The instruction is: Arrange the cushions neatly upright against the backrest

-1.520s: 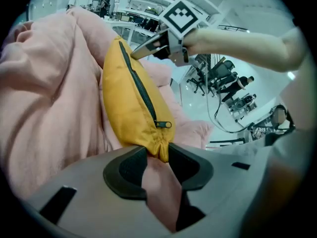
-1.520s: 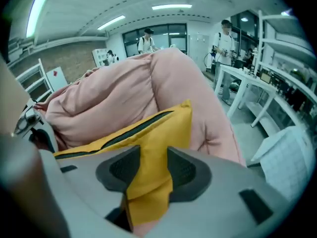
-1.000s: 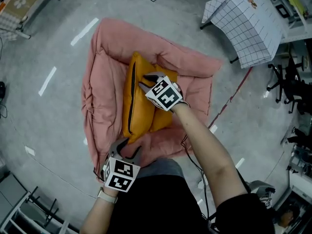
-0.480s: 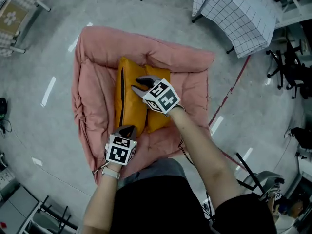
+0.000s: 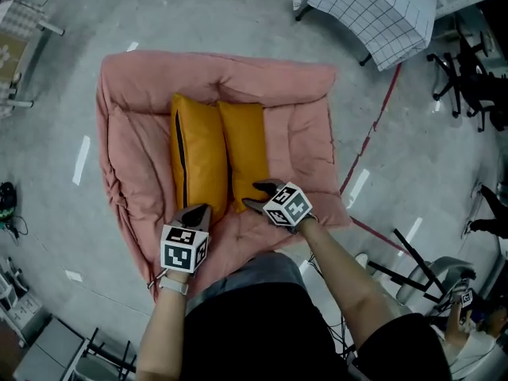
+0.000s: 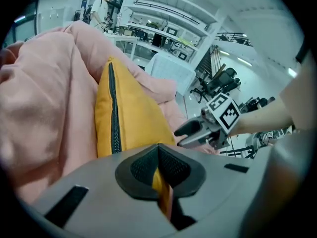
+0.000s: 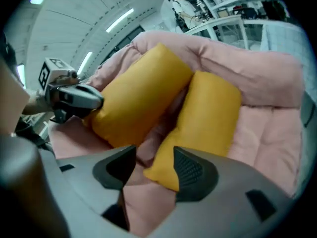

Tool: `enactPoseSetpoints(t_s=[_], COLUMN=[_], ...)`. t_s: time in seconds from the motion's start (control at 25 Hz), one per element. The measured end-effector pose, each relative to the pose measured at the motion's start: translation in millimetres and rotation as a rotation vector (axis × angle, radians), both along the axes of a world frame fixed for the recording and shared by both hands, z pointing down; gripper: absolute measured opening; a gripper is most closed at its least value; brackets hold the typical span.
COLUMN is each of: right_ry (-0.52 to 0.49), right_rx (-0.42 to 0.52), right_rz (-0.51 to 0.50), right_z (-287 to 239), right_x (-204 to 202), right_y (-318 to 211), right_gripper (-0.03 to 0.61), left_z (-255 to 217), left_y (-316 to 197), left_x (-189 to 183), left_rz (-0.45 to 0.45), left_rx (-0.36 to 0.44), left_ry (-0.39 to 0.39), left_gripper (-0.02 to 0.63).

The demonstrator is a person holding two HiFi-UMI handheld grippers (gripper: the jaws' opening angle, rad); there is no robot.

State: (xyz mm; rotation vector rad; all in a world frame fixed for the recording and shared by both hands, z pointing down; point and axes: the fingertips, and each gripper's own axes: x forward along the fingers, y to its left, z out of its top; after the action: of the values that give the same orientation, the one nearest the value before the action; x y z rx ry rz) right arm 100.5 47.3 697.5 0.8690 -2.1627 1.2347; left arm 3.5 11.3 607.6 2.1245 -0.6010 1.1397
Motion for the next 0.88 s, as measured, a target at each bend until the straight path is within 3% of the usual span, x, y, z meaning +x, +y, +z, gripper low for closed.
enactPoseSetpoints(t_s=[0.16,0.4,0.52,0.68,0.76,0.88], right_ry=[-0.078,-0.125,-0.157,-0.125,-0.107,-0.032], right_rx=[-0.002,0.0,0.036,0.091,0.096,0.069], right_rz=[-0.177,-0.169,-0.172,-0.159,-0.167,-0.219], right_z=[-0.4,10.4,5.0,-6.5,-13.1,-12.6], right_x=[-71.1,-102.2,-109.8,-97.7,-81.7,-53.6], right_y=[17.9,7.0,5.9,1.9,6.4,19.7], right_gripper=[0.276,0.305,0.23,0.13,0.109,0.103], left_z=[-1.0,-0.5,-0.1,-7.0,-10.9,0.9], left_y=[-0.1,-2.5,-3.6,-5.9,-3.6,8.2], left_x=[0.6,-5.5,-7.4,-1.5,4.6,6.3], left_rz=[-0.014,-0.034,-0.043,-0.076,-0.112,-0.184], left_rx=[-0.019,-0.046,-0.039,-0.005,-0.006,-0.072], left_ry=[-0.001,0.001,0.002,0.039,0.072,0.092], left_gripper=[0.012,0.012,0.012,0.012,0.012,0.012])
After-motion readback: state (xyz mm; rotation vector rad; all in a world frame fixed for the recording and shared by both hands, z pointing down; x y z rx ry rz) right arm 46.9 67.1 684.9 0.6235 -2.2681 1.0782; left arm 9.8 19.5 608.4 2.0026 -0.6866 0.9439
